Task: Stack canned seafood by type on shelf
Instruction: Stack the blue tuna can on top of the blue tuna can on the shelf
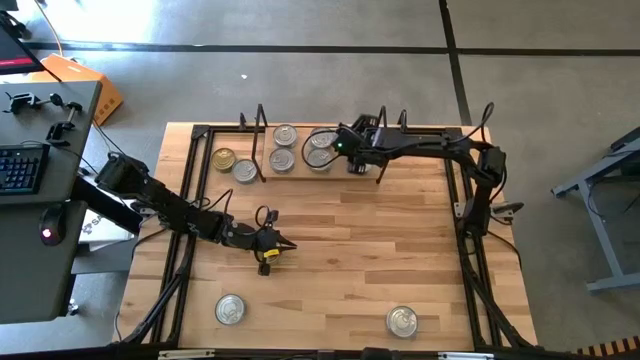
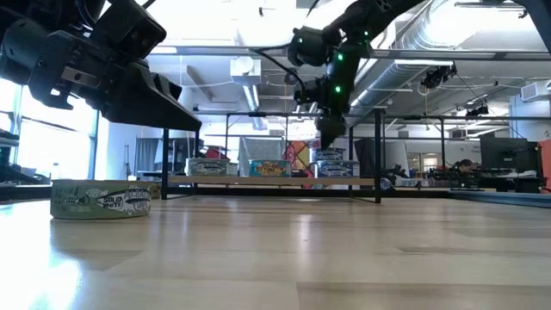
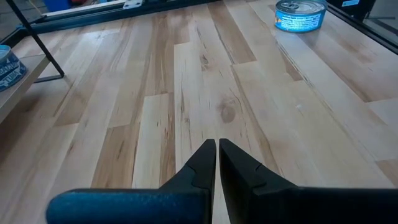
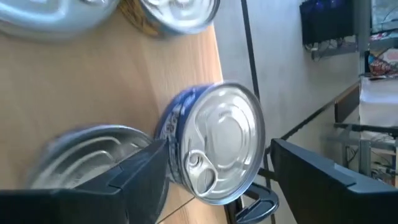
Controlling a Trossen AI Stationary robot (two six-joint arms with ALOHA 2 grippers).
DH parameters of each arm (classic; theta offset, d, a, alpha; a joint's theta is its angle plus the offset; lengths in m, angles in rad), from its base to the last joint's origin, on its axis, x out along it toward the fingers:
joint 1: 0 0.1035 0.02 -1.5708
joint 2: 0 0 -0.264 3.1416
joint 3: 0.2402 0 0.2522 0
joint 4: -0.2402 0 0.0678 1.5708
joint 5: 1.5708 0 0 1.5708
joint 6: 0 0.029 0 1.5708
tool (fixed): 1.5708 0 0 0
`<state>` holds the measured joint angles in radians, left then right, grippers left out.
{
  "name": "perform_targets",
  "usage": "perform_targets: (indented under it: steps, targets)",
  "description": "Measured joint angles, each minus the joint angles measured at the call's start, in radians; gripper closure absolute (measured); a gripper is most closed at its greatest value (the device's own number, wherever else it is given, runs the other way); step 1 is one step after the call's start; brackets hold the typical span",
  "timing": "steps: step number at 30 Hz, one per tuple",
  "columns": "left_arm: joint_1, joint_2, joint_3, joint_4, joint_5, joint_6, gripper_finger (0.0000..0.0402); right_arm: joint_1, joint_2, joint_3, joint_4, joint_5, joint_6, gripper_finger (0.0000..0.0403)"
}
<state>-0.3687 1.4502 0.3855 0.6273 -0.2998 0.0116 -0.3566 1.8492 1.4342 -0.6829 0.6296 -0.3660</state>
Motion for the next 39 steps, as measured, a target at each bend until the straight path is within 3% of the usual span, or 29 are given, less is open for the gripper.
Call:
perform_targets:
  steps: [4,11,22,39]
  targets:
    - [0.0,0.0,0.0,0.0,0.0,0.0,0.039,0.005,0.0,0.025,-0.007,-0.024,0.03,0.0125]
    - [0.0,0.0,0.0,0.007,0.0,0.0,0.039,-0.037,0.0,0.033,0.078,-0.246,0.165,0.0135]
    - [0.0,0.0,0.0,0.007,0.0,-0.001,0.039,-0.094,0.003,0.033,0.096,-0.24,0.235,0.0211]
    - [0.0,0.0,0.0,0.008,0.0,-0.001,0.039,-0.152,0.004,0.033,0.022,-0.16,0.277,0.0222]
